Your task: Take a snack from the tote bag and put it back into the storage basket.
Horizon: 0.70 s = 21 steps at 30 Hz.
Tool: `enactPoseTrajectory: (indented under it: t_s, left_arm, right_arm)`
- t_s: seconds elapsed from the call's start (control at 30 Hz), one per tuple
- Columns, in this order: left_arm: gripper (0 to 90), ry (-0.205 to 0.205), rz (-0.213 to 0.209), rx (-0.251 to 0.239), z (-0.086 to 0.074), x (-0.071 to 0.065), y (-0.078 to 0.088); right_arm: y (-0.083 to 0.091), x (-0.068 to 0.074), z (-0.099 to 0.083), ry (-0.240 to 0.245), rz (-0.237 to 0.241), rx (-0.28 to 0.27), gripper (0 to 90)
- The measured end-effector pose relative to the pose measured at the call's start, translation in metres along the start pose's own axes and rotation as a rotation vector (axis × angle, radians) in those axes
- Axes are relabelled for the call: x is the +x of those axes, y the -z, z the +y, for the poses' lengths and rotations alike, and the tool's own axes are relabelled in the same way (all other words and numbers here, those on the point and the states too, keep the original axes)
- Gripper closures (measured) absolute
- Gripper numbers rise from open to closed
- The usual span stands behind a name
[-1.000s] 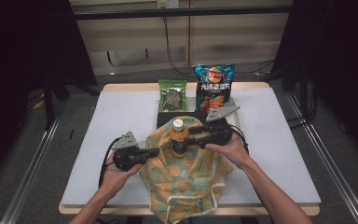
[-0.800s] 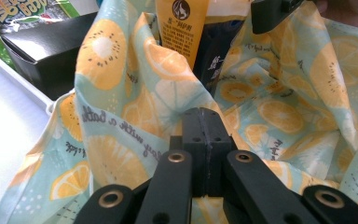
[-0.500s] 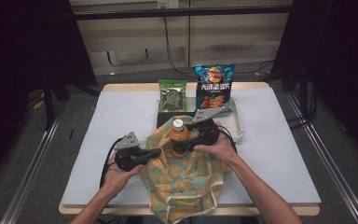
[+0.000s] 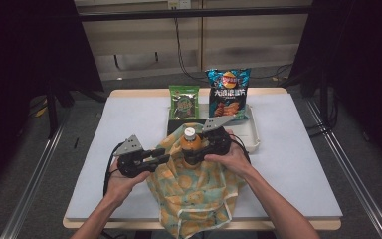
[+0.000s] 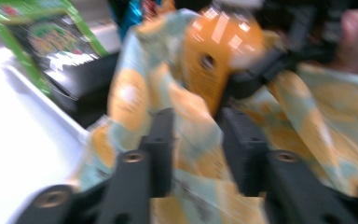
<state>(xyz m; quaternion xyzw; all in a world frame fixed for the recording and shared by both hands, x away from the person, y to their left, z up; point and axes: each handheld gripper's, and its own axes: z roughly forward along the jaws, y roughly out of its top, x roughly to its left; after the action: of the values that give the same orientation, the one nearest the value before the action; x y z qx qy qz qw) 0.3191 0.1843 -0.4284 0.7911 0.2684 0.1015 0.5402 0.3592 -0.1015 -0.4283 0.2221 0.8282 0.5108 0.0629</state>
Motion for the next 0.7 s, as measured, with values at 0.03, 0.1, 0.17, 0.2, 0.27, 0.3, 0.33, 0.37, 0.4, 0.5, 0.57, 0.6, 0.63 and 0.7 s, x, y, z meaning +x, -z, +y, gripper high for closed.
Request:
enactPoseTrajectory:
  t_s: [0.03,0.1,0.17,0.2,0.27,0.3,0.33,0.37,0.4,0.5,0.57,0.6,0.63,0.7]
  left_arm:
    - [53.3,0.001,0.000,-0.016,0.002,0.003,0.000]
    - [42.9,0.016,0.007,-0.015,0.004,0.007,-0.002]
    - [28.6,0.029,-0.007,-0.022,0.005,0.011,-0.006]
    - [27.1,0.019,-0.005,-0.012,0.006,0.012,-0.010]
    - [20.0,0.017,0.012,0.013,0.006,0.015,-0.017]
    - [17.1,0.018,0.008,0.020,0.005,0.017,-0.019]
    - [15.7,0.022,0.012,0.027,0.004,0.017,-0.023]
    - [13.4,0.018,0.007,0.034,0.003,0.016,-0.025]
    - [11.3,0.008,0.005,0.041,0.003,0.014,-0.027]
    - [11.3,-0.036,0.026,0.063,0.002,0.010,-0.032]
    - [15.9,-0.028,0.055,0.094,0.000,0.012,-0.035]
    - [22.5,-0.018,0.068,0.099,-0.001,0.012,-0.035]
    - [33.3,-0.015,0.083,0.104,-0.002,0.013,-0.034]
    - [56.8,0.008,0.081,0.107,-0.004,0.014,-0.033]
  right_arm:
    - [0.000,0.001,0.000,0.001,0.004,-0.001,31.9]
    - [0.002,0.002,0.002,0.001,0.005,-0.005,32.0]
    - [0.004,0.003,0.003,0.000,0.006,-0.006,32.0]
    - [0.005,0.003,0.003,-0.001,0.004,-0.005,32.0]
    - [0.006,0.003,0.003,0.000,0.002,-0.007,32.0]
    - [0.007,0.004,0.003,-0.005,-0.004,-0.009,32.0]
    - [0.008,0.004,0.003,-0.005,-0.006,-0.011,32.0]
    - [0.009,0.004,0.003,-0.004,-0.009,-0.011,32.0]
    - [0.010,0.005,0.003,-0.005,-0.010,-0.014,32.0]
    - [0.013,0.004,0.003,-0.014,-0.011,-0.024,32.0]
    - [0.014,0.005,0.003,-0.012,-0.013,-0.024,32.0]
    - [0.015,0.006,0.003,-0.013,-0.013,-0.026,32.0]
    - [0.016,0.006,0.004,-0.013,-0.015,-0.028,32.0]
    - [0.017,0.008,0.004,-0.014,-0.016,-0.028,32.0]
